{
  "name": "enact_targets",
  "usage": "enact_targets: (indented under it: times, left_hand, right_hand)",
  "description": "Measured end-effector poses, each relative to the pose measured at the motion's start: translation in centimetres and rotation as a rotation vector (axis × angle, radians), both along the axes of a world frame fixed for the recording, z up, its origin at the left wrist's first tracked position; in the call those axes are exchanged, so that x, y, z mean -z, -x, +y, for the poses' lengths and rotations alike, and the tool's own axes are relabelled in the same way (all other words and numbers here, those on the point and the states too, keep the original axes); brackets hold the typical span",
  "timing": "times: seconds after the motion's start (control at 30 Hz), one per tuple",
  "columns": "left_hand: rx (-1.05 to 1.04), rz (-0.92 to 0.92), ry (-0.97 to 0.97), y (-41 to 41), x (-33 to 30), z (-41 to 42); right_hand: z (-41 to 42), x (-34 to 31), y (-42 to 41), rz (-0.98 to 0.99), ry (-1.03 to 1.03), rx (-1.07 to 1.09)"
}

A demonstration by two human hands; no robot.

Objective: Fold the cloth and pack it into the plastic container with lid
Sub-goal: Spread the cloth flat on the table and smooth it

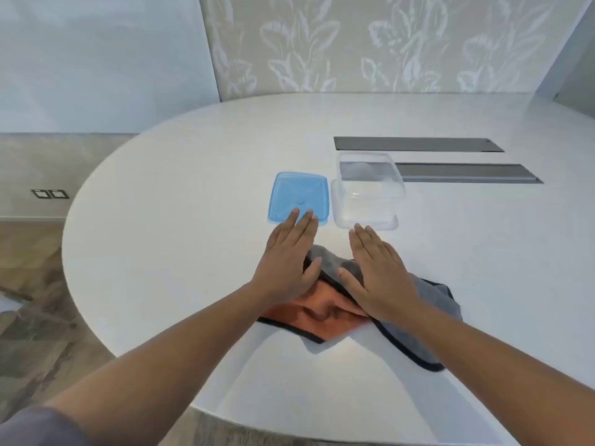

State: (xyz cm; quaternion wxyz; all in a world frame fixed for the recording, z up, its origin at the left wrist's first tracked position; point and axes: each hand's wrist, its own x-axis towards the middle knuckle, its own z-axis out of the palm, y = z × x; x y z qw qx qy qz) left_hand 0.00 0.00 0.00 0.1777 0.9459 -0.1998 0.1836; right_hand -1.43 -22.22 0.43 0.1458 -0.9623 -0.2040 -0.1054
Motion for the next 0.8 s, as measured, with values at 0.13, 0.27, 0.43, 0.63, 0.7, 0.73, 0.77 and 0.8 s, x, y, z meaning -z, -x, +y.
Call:
enact_targets:
  times: [0.13,0.27,0.43,0.63,0.7,0.73,0.77,0.8]
  left_hand:
    - [-0.01,0.069,-0.002,0.7,1.7,0.9]
    - [-0.038,0.116,0.018,0.9,2.6,1.4]
    - [-0.071,0.169,-0.007,1.1,2.5,1.1]
    - [-0.077,0.297,0.01,1.0,2.2,1.1]
    - [-0.075,0.311,0.052,1.2,2.2,1.2]
    - [-0.076,0.319,0.068,1.3,2.2,1.3]
    - [-0.076,0.326,0.079,1.4,2.2,1.4]
    - [-0.076,0.331,0.09,1.4,2.2,1.4]
  right_hand:
    - [-0.5,1.0,0.6,0.116,0.002,0.002]
    - [-1.0,1.5,1.0,0.135,-0.011,-0.021]
    - [-1.1,2.0,1.6,0.132,0.021,-0.021]
    - [-1.3,2.2,1.8,0.125,-0.071,-0.029]
    - [-1.3,2.2,1.9,0.112,-0.115,-0.037]
    - [-1.3,2.3,1.9,0.105,-0.133,-0.041]
    - [-1.4,2.3,1.9,0.101,-0.149,-0.047]
    - [-1.4,2.2,2.0,0.104,-0.163,-0.054]
